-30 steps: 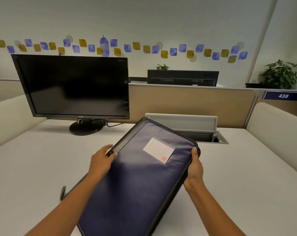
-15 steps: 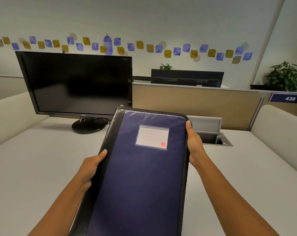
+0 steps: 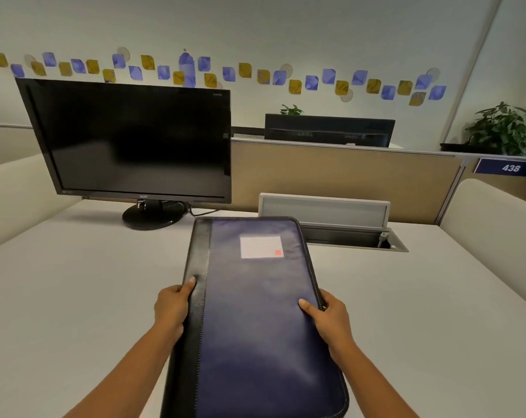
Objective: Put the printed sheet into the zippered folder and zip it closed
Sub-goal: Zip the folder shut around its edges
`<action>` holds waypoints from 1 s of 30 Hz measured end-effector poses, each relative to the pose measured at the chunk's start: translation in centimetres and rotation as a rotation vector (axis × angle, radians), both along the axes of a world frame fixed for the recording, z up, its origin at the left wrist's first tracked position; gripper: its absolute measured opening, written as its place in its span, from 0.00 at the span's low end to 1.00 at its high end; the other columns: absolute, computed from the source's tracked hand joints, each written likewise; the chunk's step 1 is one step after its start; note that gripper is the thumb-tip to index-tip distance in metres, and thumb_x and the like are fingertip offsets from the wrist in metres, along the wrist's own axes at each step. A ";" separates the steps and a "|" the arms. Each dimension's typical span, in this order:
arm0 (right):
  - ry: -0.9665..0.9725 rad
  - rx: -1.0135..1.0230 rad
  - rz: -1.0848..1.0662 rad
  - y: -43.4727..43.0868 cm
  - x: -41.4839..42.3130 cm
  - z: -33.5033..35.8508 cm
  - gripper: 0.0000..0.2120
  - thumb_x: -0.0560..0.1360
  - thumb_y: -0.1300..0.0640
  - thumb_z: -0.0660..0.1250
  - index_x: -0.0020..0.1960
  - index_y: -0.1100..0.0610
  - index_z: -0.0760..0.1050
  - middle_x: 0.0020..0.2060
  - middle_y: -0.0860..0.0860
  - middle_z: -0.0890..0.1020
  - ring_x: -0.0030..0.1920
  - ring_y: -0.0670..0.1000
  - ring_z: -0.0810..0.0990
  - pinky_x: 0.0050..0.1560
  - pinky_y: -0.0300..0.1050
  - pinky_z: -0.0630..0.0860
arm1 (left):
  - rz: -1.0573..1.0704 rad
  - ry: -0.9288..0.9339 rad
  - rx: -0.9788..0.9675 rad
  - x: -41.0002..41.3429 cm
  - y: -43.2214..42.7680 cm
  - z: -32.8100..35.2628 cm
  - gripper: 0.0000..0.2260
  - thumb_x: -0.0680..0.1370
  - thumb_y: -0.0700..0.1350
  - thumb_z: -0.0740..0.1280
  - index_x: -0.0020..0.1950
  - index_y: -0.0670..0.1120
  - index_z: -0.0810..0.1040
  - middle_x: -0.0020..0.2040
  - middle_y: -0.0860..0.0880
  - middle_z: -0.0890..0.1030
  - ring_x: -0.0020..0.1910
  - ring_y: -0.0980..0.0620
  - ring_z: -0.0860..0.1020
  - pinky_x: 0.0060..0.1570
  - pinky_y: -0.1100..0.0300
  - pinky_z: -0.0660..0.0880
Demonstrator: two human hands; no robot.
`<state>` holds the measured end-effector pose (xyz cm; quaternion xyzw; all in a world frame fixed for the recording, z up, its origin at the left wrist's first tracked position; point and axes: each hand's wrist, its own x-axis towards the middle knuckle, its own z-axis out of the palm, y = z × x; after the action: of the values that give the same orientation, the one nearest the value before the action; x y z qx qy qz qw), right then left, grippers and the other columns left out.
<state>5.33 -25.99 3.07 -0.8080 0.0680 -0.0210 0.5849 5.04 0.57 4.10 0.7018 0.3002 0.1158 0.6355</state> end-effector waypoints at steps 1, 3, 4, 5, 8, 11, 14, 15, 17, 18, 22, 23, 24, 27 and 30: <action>0.012 -0.008 -0.021 -0.2 -0.1 -0.4 0.18 0.70 0.54 0.71 0.57 0.58 0.75 0.52 0.55 0.81 0.47 0.54 0.79 0.50 0.47 0.77 | -0.024 -0.004 0.070 0.0 -0.3 -0.5 0.15 0.77 0.49 0.65 0.40 0.37 0.78 0.36 0.41 0.78 0.38 0.44 0.74 0.40 0.55 0.67; 0.029 -0.024 -0.059 -0.3 -0.2 -1.1 0.16 0.70 0.55 0.72 0.55 0.59 0.76 0.50 0.56 0.82 0.45 0.54 0.79 0.47 0.45 0.75 | -0.080 0.003 0.194 0.0 -0.7 -1.2 0.12 0.78 0.47 0.64 0.45 0.38 0.79 0.39 0.40 0.79 0.39 0.44 0.75 0.39 0.55 0.67; 0.033 -0.031 -0.078 -0.3 -0.2 -1.4 0.15 0.69 0.55 0.72 0.53 0.60 0.77 0.49 0.56 0.82 0.44 0.54 0.79 0.45 0.43 0.74 | -0.109 0.016 0.249 0.1 -0.9 -1.6 0.11 0.78 0.46 0.63 0.48 0.38 0.79 0.42 0.39 0.80 0.42 0.43 0.75 0.40 0.55 0.67; 0.037 -0.037 -0.096 -0.3 -0.2 -1.6 0.14 0.69 0.55 0.72 0.52 0.60 0.77 0.48 0.56 0.83 0.43 0.55 0.79 0.44 0.43 0.73 | -0.132 0.038 0.298 0.2 -1.0 -2.0 0.11 0.78 0.44 0.63 0.51 0.37 0.78 0.46 0.38 0.80 0.45 0.42 0.76 0.42 0.55 0.68; 0.055 -0.061 -0.130 0.0 -0.3 -2.1 0.13 0.68 0.56 0.73 0.50 0.61 0.78 0.46 0.57 0.83 0.42 0.54 0.79 0.42 0.42 0.72 | -0.196 0.150 0.463 0.5 -1.1 -3.0 0.12 0.80 0.43 0.60 0.53 0.35 0.75 0.52 0.36 0.79 0.53 0.39 0.76 0.50 0.52 0.69; 0.076 -0.103 -0.144 0.4 -0.4 -2.5 0.14 0.69 0.56 0.72 0.51 0.61 0.78 0.47 0.57 0.83 0.44 0.56 0.79 0.45 0.46 0.76 | -0.298 0.313 0.692 0.7 -0.6 -3.3 0.15 0.81 0.46 0.56 0.53 0.36 0.75 0.53 0.38 0.79 0.54 0.40 0.75 0.56 0.53 0.66; 0.071 -0.133 -0.165 0.9 -0.6 -2.7 0.15 0.70 0.55 0.72 0.53 0.61 0.78 0.48 0.57 0.83 0.46 0.57 0.80 0.50 0.47 0.77 | -0.343 0.353 0.770 1.1 -0.1 -3.2 0.16 0.82 0.47 0.54 0.54 0.37 0.75 0.55 0.39 0.79 0.56 0.41 0.75 0.57 0.54 0.65; 0.067 -0.145 -0.171 1.1 -0.6 -2.7 0.15 0.70 0.54 0.72 0.53 0.61 0.78 0.49 0.57 0.83 0.47 0.57 0.80 0.50 0.47 0.77 | -0.350 0.359 0.788 1.3 -0.1 -3.3 0.16 0.82 0.47 0.54 0.54 0.37 0.74 0.55 0.39 0.79 0.56 0.41 0.75 0.57 0.54 0.65; 0.059 -0.177 -0.176 1.3 -0.7 -2.7 0.16 0.70 0.53 0.71 0.54 0.61 0.77 0.50 0.57 0.82 0.47 0.56 0.80 0.49 0.46 0.76 | -0.360 0.368 0.829 1.4 -0.2 -3.4 0.16 0.82 0.47 0.53 0.56 0.37 0.74 0.56 0.39 0.78 0.57 0.41 0.74 0.57 0.54 0.65; 0.050 -0.191 -0.177 1.4 -0.8 -2.8 0.17 0.70 0.53 0.71 0.55 0.61 0.77 0.50 0.57 0.82 0.47 0.56 0.80 0.49 0.46 0.76 | -0.357 0.370 0.847 1.3 -0.3 -3.5 0.17 0.82 0.47 0.53 0.57 0.37 0.74 0.57 0.38 0.77 0.58 0.41 0.73 0.57 0.54 0.65; -0.007 -0.248 -0.184 2.0 -1.0 -3.0 0.18 0.72 0.54 0.69 0.59 0.61 0.75 0.54 0.57 0.80 0.51 0.56 0.79 0.54 0.47 0.76 | -0.288 0.269 0.770 0.7 -0.7 -4.3 0.16 0.81 0.46 0.56 0.57 0.34 0.73 0.60 0.35 0.70 0.58 0.38 0.70 0.58 0.51 0.66; -0.015 -0.266 -0.187 2.1 -1.0 -3.0 0.18 0.73 0.54 0.68 0.60 0.60 0.74 0.55 0.57 0.80 0.51 0.56 0.79 0.55 0.47 0.76 | -0.281 0.236 0.745 0.5 -0.7 -4.3 0.15 0.81 0.45 0.57 0.57 0.33 0.73 0.60 0.35 0.69 0.57 0.38 0.70 0.57 0.51 0.67; -0.021 -0.280 -0.191 2.2 -1.1 -3.1 0.18 0.73 0.54 0.68 0.60 0.60 0.74 0.55 0.57 0.80 0.52 0.56 0.79 0.55 0.47 0.76 | -0.285 0.210 0.737 0.3 -0.8 -4.3 0.15 0.80 0.45 0.57 0.57 0.34 0.73 0.60 0.36 0.69 0.57 0.38 0.71 0.55 0.52 0.68; -0.026 -0.309 -0.201 2.5 -1.2 -3.3 0.18 0.74 0.53 0.66 0.61 0.60 0.73 0.56 0.57 0.79 0.54 0.56 0.78 0.56 0.48 0.75 | -0.346 0.169 0.762 -0.9 -1.2 -4.6 0.19 0.80 0.47 0.59 0.67 0.37 0.67 0.65 0.36 0.69 0.62 0.40 0.70 0.60 0.51 0.68; -0.024 -0.437 -0.193 2.5 -1.5 -3.5 0.20 0.76 0.51 0.62 0.66 0.57 0.69 0.62 0.56 0.76 0.60 0.55 0.74 0.60 0.48 0.73 | -0.434 0.200 0.848 -2.5 -2.2 -5.6 0.29 0.79 0.55 0.57 0.75 0.43 0.53 0.75 0.41 0.57 0.72 0.42 0.60 0.69 0.51 0.61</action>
<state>3.81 -23.48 -0.43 -0.9048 0.1318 -0.1004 0.3923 2.56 -1.60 -1.46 0.9530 0.1332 0.0247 0.2711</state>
